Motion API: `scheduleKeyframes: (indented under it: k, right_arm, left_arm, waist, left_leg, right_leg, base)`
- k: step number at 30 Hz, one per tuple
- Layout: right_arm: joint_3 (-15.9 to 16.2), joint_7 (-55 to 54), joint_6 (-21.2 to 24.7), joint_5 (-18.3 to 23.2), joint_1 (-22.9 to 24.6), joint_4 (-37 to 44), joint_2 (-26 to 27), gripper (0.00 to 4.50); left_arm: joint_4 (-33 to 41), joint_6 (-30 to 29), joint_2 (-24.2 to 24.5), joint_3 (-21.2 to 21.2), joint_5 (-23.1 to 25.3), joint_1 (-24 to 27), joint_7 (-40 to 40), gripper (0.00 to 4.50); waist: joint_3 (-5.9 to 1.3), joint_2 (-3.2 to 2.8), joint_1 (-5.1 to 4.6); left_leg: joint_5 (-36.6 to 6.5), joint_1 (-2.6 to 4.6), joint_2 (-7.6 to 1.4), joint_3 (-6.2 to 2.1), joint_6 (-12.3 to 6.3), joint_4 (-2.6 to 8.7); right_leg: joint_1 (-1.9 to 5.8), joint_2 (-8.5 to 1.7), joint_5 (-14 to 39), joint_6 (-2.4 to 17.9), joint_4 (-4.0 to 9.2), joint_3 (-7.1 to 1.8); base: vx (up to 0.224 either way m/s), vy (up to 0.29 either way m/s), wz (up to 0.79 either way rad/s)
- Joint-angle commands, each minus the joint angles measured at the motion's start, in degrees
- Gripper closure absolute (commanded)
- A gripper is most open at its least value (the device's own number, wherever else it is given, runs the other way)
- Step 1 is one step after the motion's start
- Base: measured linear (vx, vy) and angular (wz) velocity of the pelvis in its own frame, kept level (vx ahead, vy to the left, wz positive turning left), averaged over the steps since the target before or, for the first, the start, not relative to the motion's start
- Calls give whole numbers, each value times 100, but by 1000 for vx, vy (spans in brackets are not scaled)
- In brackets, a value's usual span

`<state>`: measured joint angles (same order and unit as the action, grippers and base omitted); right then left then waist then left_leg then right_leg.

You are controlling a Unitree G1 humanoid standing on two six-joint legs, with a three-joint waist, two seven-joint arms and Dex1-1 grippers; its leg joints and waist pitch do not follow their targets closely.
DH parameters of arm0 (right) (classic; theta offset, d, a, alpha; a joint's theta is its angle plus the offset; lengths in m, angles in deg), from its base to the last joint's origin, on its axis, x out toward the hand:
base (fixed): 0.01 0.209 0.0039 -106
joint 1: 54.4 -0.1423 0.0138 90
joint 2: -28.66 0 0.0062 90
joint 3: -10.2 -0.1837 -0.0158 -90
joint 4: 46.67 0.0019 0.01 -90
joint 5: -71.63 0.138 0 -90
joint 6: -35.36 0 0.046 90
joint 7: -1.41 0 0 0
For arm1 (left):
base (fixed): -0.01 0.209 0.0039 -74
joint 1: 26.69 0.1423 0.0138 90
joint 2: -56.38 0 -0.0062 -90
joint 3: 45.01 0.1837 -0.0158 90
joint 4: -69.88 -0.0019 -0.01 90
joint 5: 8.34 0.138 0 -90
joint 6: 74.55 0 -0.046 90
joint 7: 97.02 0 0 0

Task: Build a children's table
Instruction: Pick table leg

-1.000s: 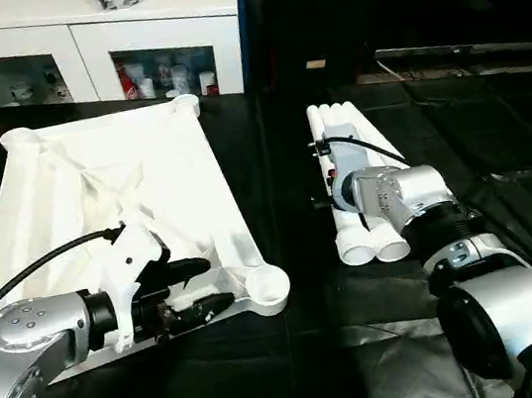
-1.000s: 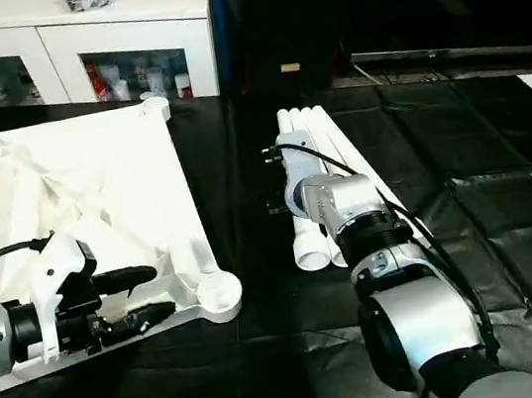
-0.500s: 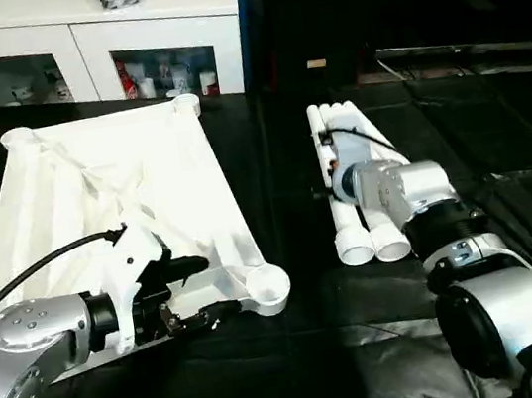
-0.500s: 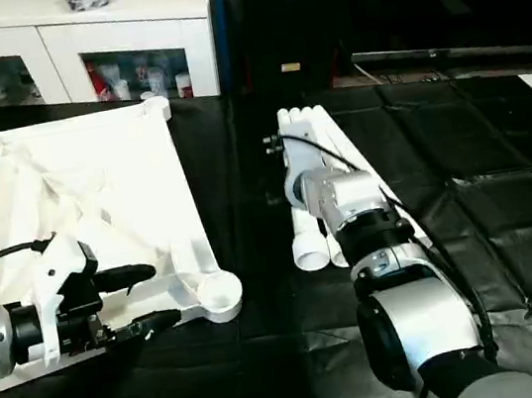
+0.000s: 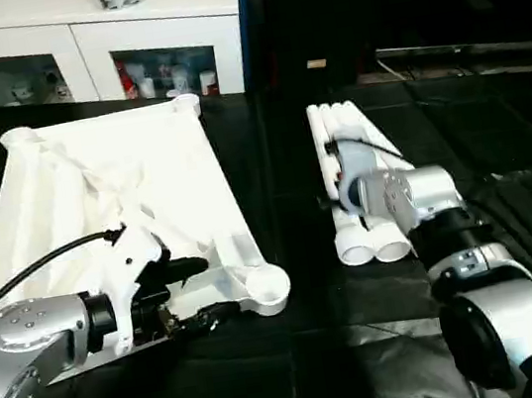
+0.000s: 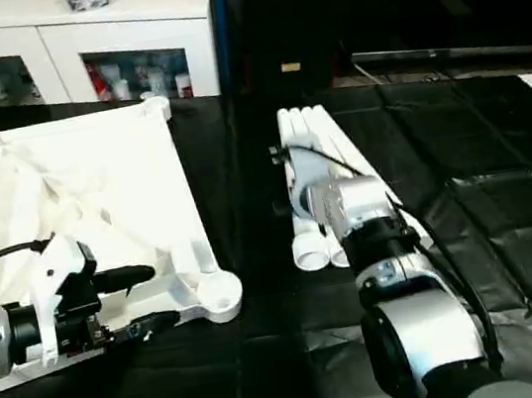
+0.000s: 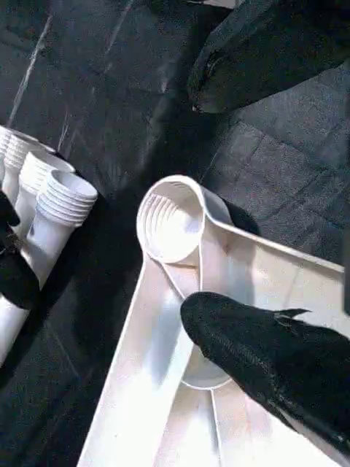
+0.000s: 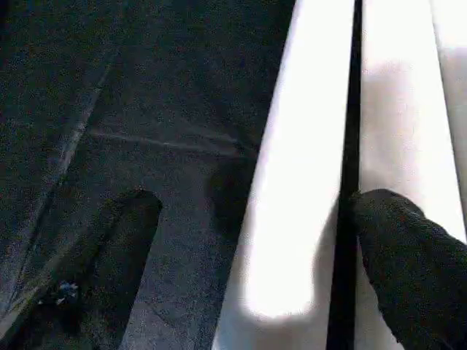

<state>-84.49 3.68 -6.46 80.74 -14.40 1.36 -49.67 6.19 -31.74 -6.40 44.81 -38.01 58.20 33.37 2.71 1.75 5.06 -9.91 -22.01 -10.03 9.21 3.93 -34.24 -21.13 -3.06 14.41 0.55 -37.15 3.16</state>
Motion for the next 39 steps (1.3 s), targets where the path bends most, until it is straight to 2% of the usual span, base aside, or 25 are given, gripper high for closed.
scheduleKeyframes:
  k: [1, 3, 7, 8, 11, 14, 24, 25, 27, 29, 30, 33, 34, 35, 36, 39]
  right_arm:
    - [-81, -33, 144, 14, 69, 144, -5, 0]
    - [-65, 55, 351, 82, 179, 250, 55, 0]
    - [-141, 84, 391, 177, 235, 177, 125, 0]
    - [-162, 81, 389, 190, 237, 146, 136, 27]
    - [-184, 89, 371, 201, 231, 82, 143, 37]
    - [-258, 100, 344, 217, 243, -49, 150, 71]
    - [-460, -2, 219, 309, 245, -205, 145, 149]
    - [-483, 9, 198, 303, 230, -229, 140, 163]
    - [-493, 20, 187, 300, 225, -220, 135, 172]
    - [-505, 33, 172, 308, 225, -209, 129, 182]
    - [-534, 29, 174, 330, 226, -211, 120, 198]
    - [-584, 26, 172, 345, 216, -230, 94, 211]
    - [-630, 16, 132, 362, 207, -228, 90, 216]
    - [-630, 16, 132, 362, 207, -228, 90, 232]
    - [-603, 71, 86, 353, 199, -211, 77, 241]
    - [-628, 116, 0, 383, 208, -113, 72, 252]
  left_arm:
    - [107, 1, 70, 16, -53, -72, -10, 6]
    - [94, 12, 74, 29, -51, -79, -22, 6]
    - [82, 34, 74, 50, -46, -94, -32, 6]
    - [77, 38, 73, 54, -44, -100, -36, 0]
    - [64, 46, 73, 64, -36, -110, -43, 0]
    - [40, 62, 78, 85, -21, -132, -53, 0]
    - [6, 103, 59, 93, 11, -159, -31, 0]
    - [-21, 112, 49, 117, 28, -191, -28, 0]
    - [-50, 126, 33, 137, 38, -222, -29, 0]
    - [-110, 151, 12, 168, 61, -268, -33, 0]
    - [-161, 173, -5, 188, 77, -300, -36, 0]
    - [-251, 211, -38, 217, 97, -354, -43, 0]
    - [-268, 230, -22, 204, 88, -345, -67, 0]
    - [-268, 230, -22, 204, 88, -345, -67, 0]
    - [-300, 256, -10, 209, 97, -341, -87, 0]
    - [-390, 345, 14, 257, 168, -349, -105, 0]
  waist:
    - [-340, -121, -4]
    - [-338, -124, -5]
    - [-345, -124, -1]
    - [-344, -125, 1]
    - [-334, -135, 1]
    - [-336, -118, 0]
    - [-330, -123, -4]
    - [-334, -162, 0]
    - [-326, -143, -4]
    - [-326, -149, -11]
    - [-324, -117, -21]
    - [-330, -131, -14]
    - [-334, -158, -18]
    - [-337, -148, -21]
    - [-339, -193, -14]
    - [-336, -180, -25]
  left_leg:
    - [-773, 145, -256, -57, 576, 422]
    - [-757, 143, -252, -58, 575, 421]
    - [-733, 142, -255, -57, 566, 421]
    - [-749, 148, -259, -59, 570, 422]
    - [-893, 162, -263, -57, 628, 434]
    - [-858, 150, -259, -55, 622, 433]
    - [-945, 157, -262, -59, 624, 441]
    - [-984, 164, -261, -62, 642, 437]
    - [-1091, 168, -263, -62, 661, 450]
    - [-1134, 170, -264, -63, 675, 450]
    - [-1135, 167, -264, -57, 666, 451]
    - [-1048, 162, -263, -57, 648, 445]
    - [-1059, 168, -263, -59, 657, 444]
    - [-1051, 167, -266, -60, 658, 443]
    - [-1042, 170, -260, -64, 662, 437]
    - [-1088, 165, -259, -62, 666, 442]
  right_leg:
    - [187, -429, -363, 777, 341, -296]
    - [189, -425, -408, 768, 343, -296]
    - [192, -438, -447, 788, 341, -297]
    - [188, -437, -437, 793, 339, -296]
    - [174, -438, -254, 788, 352, -296]
    - [185, -444, -257, 779, 353, -302]
    - [172, -440, -128, 792, 362, -296]
    - [165, -448, -85, 795, 359, -297]
    - [162, -442, 37, 792, 373, -295]
    - [156, -444, 95, 792, 378, -299]
    - [159, -441, 117, 792, 384, -302]
    - [160, -445, 77, 784, 377, -305]
    - [155, -442, 46, 781, 376, -302]
    - [158, -441, 16, 782, 374, -300]
    - [150, -439, -38, 796, 365, -298]
    - [158, -433, -76, 819, 375, -296]
  base:
    - [0, 0, 0]
    - [0, 0, 0]
    - [0, 0, 0]
    - [0, 0, 0]
    - [0, 0, 0]
    - [0, 0, 0]
    - [0, 0, 0]
    - [0, 0, 0]
    - [0, 0, 0]
    - [0, 0, 0]
    - [0, 0, 0]
    - [0, 0, 0]
    - [0, 0, 0]
    - [0, 0, 0]
    - [0, 0, 0]
    - [0, 0, 0]
